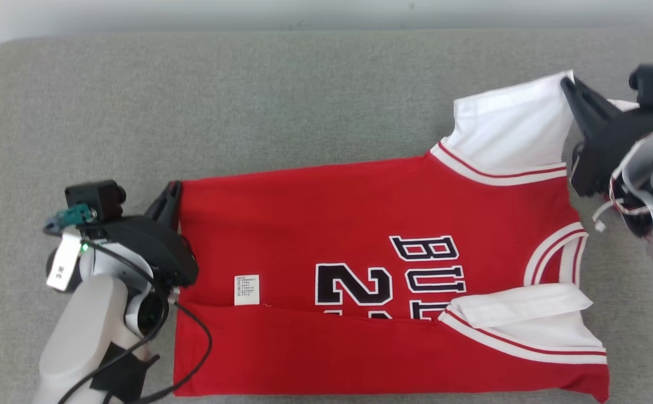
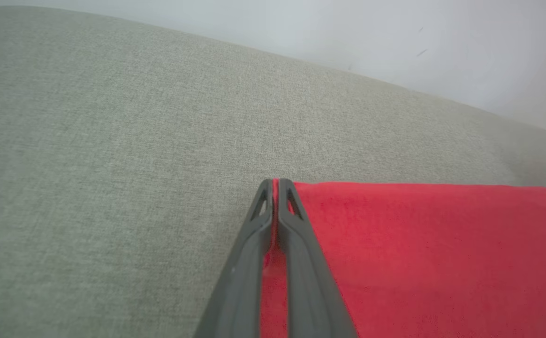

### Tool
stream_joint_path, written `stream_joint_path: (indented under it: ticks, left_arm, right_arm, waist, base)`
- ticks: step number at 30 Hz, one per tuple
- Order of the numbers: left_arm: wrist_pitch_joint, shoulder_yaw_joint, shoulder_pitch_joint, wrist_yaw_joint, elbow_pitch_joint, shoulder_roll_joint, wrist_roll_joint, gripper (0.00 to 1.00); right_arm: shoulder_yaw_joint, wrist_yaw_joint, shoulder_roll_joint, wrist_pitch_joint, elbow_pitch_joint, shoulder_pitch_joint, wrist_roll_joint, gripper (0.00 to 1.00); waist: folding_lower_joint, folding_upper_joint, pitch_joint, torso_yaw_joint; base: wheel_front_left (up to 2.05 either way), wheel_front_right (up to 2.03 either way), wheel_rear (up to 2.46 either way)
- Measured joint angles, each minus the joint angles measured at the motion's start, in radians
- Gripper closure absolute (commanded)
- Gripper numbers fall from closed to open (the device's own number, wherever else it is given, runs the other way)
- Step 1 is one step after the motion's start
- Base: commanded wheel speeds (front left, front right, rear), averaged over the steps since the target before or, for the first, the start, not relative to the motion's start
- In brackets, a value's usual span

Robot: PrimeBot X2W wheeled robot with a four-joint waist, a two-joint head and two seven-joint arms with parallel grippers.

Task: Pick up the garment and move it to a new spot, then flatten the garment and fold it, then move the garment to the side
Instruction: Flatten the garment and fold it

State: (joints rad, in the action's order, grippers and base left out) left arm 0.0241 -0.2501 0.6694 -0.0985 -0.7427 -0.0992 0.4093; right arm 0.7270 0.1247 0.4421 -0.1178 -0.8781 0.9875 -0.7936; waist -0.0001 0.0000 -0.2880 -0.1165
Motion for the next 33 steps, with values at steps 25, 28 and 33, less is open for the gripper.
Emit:
stream_joint_path:
  ticks: [25,28,33]
  left_arm:
    - [-0.007,-0.022,-0.249,-0.022,0.093,-0.058,0.043,1.0]
    - [-0.006,-0.023,-0.281,-0.025,0.111,-0.067,0.045,1.0]
    - [0.003,-0.04,-0.342,-0.025,0.14,-0.085,0.051,1.0]
  right_arm:
    - [0.111,0.0,0.127,-0.076,0.252,-0.311,-0.255,1.0]
    - [0.131,0.0,0.139,-0.076,0.282,-0.353,-0.276,1.0]
    - [0.175,0.0,0.155,-0.067,0.34,-0.413,-0.318,1.0]
  waist:
    - [0.0,-0.0001,0.157,0.034]
    - [0.0,0.0,0.181,0.038]
    - [0.0,-0.0001,0.216,0.049]
  base:
    - [0.0,0.0,0.0]
    - [0.0,0.0,0.0]
    - [0.0,0.0,0.0]
